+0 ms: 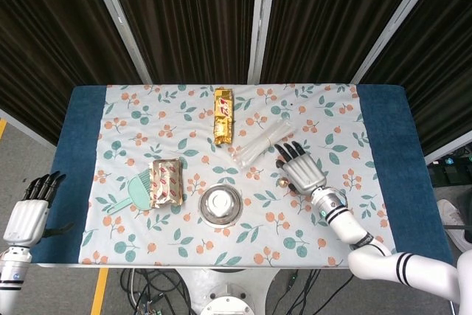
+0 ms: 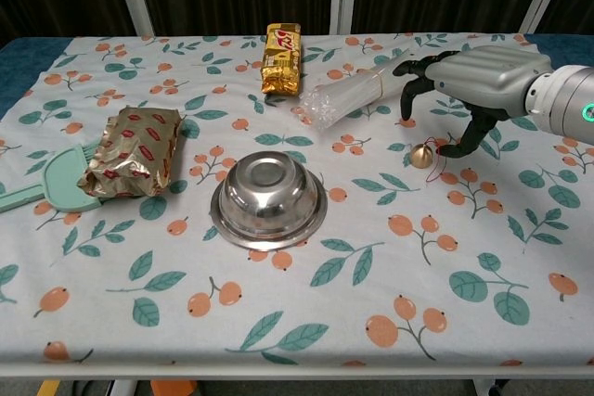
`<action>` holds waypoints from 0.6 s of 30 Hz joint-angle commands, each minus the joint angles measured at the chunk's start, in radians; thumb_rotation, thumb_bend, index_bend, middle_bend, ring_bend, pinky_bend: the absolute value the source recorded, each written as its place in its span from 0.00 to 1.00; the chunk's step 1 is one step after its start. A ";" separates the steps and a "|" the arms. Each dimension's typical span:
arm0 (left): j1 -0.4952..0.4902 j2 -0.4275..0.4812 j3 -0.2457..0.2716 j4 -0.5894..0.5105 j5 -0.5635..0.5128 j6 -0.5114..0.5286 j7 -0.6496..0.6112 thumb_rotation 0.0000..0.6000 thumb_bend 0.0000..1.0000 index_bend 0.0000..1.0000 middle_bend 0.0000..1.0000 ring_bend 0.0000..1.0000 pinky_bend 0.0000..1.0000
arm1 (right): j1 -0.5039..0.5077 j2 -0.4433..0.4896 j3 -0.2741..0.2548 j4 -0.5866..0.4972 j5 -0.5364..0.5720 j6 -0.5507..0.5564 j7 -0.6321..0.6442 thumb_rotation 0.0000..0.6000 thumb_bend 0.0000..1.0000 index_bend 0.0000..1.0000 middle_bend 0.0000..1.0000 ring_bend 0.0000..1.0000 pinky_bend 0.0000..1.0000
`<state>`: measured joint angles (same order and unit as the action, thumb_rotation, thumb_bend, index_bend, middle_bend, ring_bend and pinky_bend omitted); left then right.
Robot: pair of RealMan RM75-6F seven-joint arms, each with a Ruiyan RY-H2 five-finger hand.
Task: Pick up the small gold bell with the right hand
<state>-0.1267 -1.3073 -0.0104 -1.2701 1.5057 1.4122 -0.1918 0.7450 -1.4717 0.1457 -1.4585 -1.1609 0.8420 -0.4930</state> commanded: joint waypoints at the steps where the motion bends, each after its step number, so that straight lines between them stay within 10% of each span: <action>1: 0.000 0.001 -0.001 -0.003 0.002 0.004 0.001 1.00 0.02 0.05 0.02 0.00 0.07 | 0.002 0.002 -0.005 0.000 -0.001 0.002 0.005 1.00 0.19 0.36 0.00 0.00 0.00; 18: 0.000 0.003 -0.001 -0.010 -0.003 -0.003 0.002 1.00 0.02 0.05 0.02 0.00 0.07 | 0.016 -0.006 -0.022 0.010 0.009 0.011 0.023 1.00 0.20 0.44 0.03 0.00 0.00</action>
<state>-0.1270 -1.3042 -0.0119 -1.2802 1.5024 1.4100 -0.1890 0.7601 -1.4767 0.1237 -1.4489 -1.1526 0.8535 -0.4705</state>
